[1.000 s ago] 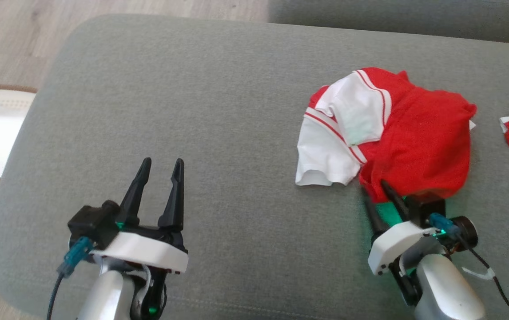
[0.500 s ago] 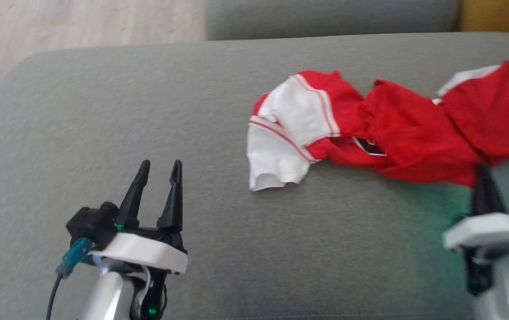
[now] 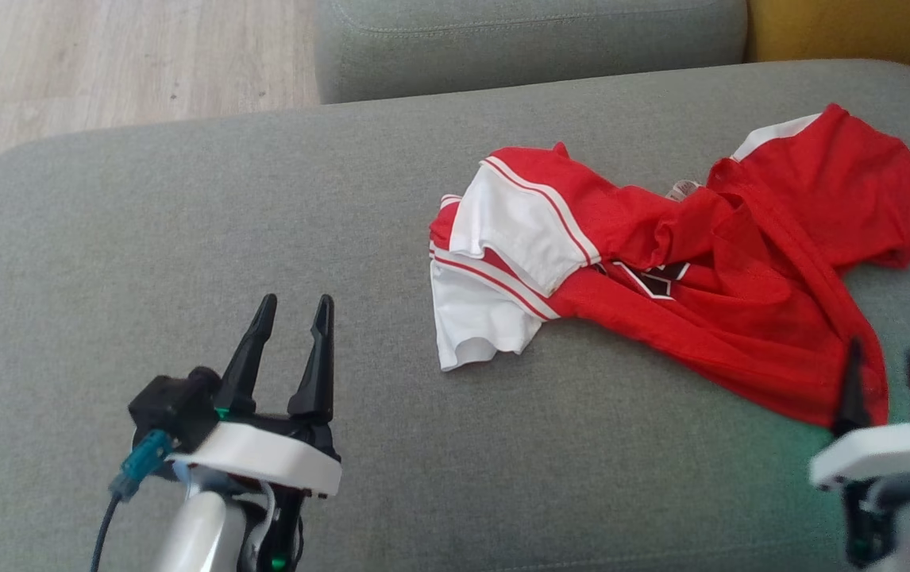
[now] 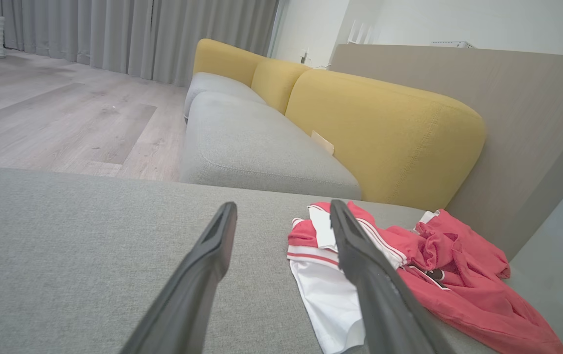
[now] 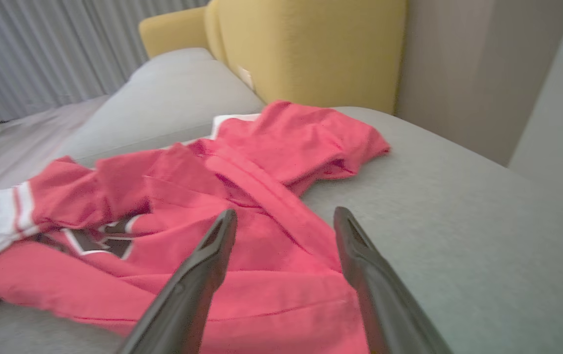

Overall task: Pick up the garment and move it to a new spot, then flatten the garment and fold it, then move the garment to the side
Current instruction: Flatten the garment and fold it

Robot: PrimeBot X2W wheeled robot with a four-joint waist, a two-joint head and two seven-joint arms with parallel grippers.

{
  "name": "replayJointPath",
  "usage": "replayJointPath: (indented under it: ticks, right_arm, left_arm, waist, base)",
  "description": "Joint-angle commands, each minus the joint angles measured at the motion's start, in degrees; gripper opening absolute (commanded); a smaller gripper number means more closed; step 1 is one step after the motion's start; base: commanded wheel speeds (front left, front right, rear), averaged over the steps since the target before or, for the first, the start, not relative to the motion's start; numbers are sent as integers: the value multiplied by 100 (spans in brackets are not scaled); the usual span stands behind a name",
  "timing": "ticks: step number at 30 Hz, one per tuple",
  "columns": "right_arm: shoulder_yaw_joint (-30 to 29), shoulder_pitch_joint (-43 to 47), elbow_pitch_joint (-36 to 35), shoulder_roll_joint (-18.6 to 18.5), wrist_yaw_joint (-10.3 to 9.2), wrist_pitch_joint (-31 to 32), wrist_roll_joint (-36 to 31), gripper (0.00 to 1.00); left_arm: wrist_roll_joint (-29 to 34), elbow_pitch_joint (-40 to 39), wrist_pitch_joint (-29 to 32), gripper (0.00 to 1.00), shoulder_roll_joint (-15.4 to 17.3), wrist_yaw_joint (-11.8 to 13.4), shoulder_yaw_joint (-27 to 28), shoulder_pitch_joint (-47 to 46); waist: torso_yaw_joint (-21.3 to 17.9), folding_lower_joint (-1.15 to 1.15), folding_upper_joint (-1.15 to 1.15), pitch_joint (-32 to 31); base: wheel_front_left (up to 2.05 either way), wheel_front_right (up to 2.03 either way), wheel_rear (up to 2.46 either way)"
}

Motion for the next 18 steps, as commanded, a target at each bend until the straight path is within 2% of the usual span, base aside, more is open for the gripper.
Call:
replayJointPath:
  ticks: [1,6,7,11,18]
  right_arm:
    - [428,-189,-246,-32,-4,-154,139,100]
    - [1617,-37,-709,-32,-4,-339,617,100]
    - [1617,-37,-709,-32,-4,-339,617,100]
    - [2316,155,-1057,-32,-4,-388,816,100]
    - [2986,155,-1158,-32,-4,-332,611,100]
  left_arm:
    - [-26,-168,-29,100,15,10,146,-128]
    - [-54,-152,-29,100,15,15,148,-112]
    - [-54,-152,-29,100,15,15,148,-112]
    - [-77,-155,-29,100,15,21,99,-112]
    - [-86,-162,-29,100,15,28,8,-92]
  waist:
    - [14,0,0,-15]
    - [83,0,0,-52]
    - [83,0,0,-52]
    - [201,0,0,-71]
    - [517,0,0,-47]
  base:
    - [0,0,0]
    - [0,0,0]
    - [0,0,0]
    - [0,0,0]
    - [0,0,0]
